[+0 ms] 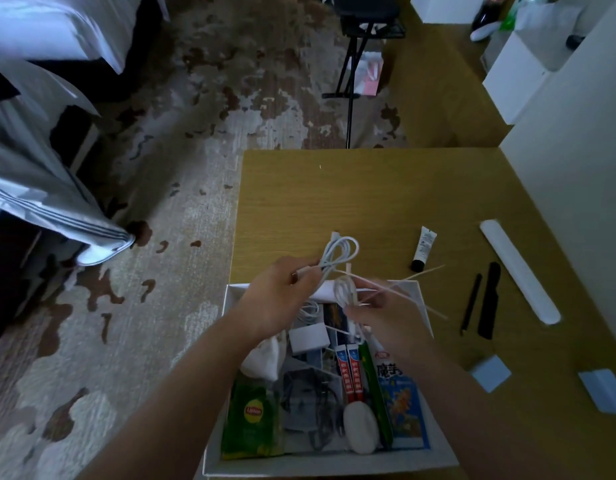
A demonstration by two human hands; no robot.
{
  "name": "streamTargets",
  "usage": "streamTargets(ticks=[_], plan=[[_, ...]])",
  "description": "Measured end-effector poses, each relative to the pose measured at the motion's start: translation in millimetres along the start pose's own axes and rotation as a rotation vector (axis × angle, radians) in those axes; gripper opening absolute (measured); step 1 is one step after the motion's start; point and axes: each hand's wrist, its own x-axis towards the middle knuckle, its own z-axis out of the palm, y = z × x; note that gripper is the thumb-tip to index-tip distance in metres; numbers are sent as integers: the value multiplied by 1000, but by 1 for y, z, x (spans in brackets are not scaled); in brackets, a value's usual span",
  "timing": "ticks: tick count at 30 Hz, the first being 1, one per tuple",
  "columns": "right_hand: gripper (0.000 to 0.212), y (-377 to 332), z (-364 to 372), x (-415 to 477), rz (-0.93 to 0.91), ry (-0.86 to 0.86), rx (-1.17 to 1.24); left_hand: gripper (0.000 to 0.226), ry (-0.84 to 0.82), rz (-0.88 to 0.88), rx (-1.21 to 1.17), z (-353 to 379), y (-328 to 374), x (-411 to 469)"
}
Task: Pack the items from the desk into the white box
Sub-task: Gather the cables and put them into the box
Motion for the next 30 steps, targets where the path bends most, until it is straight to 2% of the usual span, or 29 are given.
streamTargets(ticks=[3,6,9,14,19,24,30], plan=[[16,12,-9,4,-62,146,-329,24,-20,-16,212,-17,-15,4],[17,23,-13,11,-107,130,-577,22,-79,-77,401,-25,-28,6],[20,27,-13,16,-160,122,-735,25,-121,-87,473,-20,-29,9],[19,23,-9,17,-184,133,-715,36,-228,-42,719,-10,-32,19],[20,27,-10,16,-162,113,-702,35,-307,-38,904,-6,-39,20],[22,37,-10,14,-150,170,-630,44,-240,-103,913,4,-38,17],[24,36,-9,9,-177,166,-674,35,-117,-149,940,20,-44,12]])
